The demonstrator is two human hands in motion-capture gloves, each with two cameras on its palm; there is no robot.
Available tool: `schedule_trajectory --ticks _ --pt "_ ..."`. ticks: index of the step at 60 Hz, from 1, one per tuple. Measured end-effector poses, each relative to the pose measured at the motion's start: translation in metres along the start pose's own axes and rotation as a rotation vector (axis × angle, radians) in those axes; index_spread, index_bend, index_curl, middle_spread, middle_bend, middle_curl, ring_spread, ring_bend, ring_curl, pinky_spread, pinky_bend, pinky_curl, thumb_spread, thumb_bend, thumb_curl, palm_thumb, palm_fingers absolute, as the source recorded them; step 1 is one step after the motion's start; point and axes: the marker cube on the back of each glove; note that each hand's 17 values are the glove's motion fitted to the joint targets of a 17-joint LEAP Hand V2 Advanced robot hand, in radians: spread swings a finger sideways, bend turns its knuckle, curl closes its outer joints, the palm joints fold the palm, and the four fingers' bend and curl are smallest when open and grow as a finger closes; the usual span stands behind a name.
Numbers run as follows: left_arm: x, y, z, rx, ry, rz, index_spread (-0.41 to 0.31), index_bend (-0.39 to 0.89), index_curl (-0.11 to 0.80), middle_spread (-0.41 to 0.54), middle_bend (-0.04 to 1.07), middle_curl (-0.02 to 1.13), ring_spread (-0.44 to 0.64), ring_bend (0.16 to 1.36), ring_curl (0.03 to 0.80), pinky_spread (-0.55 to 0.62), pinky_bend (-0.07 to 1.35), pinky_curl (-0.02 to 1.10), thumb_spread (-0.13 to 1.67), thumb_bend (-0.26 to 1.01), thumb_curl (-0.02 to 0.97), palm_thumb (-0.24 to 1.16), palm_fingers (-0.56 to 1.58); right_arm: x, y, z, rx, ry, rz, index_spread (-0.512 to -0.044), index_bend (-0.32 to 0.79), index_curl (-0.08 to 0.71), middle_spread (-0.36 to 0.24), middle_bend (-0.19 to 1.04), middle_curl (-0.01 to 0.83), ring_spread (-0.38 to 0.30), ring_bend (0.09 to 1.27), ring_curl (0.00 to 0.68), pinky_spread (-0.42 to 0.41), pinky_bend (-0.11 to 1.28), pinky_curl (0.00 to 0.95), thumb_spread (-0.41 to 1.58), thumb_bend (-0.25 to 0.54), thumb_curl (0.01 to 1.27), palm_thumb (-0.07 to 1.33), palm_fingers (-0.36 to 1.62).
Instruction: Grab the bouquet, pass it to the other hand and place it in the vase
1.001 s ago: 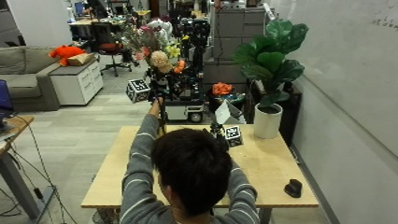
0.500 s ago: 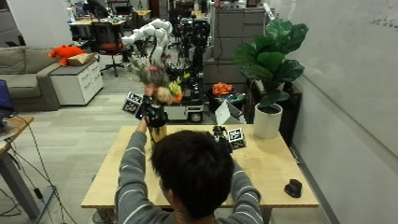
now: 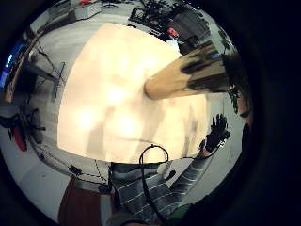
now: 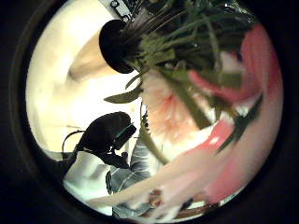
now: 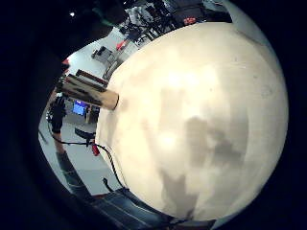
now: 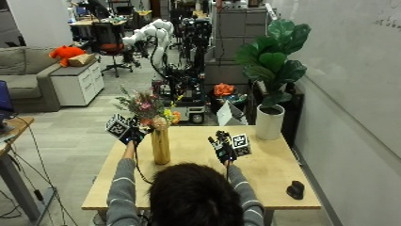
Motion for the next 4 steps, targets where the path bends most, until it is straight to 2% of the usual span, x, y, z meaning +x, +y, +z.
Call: schedule_trajectory --ticks 2,4 --pt "0.0 0.005 0.003 -0.015 0.003 0.055 0.161 0.03 0.081 0.454 0.17 0.28 0.52 0.49 0.261 0.54 0.35 0.29 0.82 -0.04 0.362 0.39 -0.25 -0.015 0.01 -0.003 -0.035 -0.099 -0.055 -0.328 0.13 0.236 -0.087 0.2 0.376 -0.062 0.46 0.324 0.247 0.35 0.333 1.07 -0.024 0.31 0.44 0.46" --pt "-0.011 -0.001 0.01 -0.15 0.032 0.096 0.163 0.04 0.073 0.456 0.17 0.27 0.53 0.49 0.259 0.55 0.34 0.29 0.82 -0.04 0.36 0.38 -0.25 -0.026 0.013 -0.006 -0.045 -0.171 -0.169 -0.327 0.13 0.236 -0.086 0.2 0.376 -0.062 0.46 0.325 0.246 0.34 0.333 1.07 -0.024 0.31 0.44 0.46"
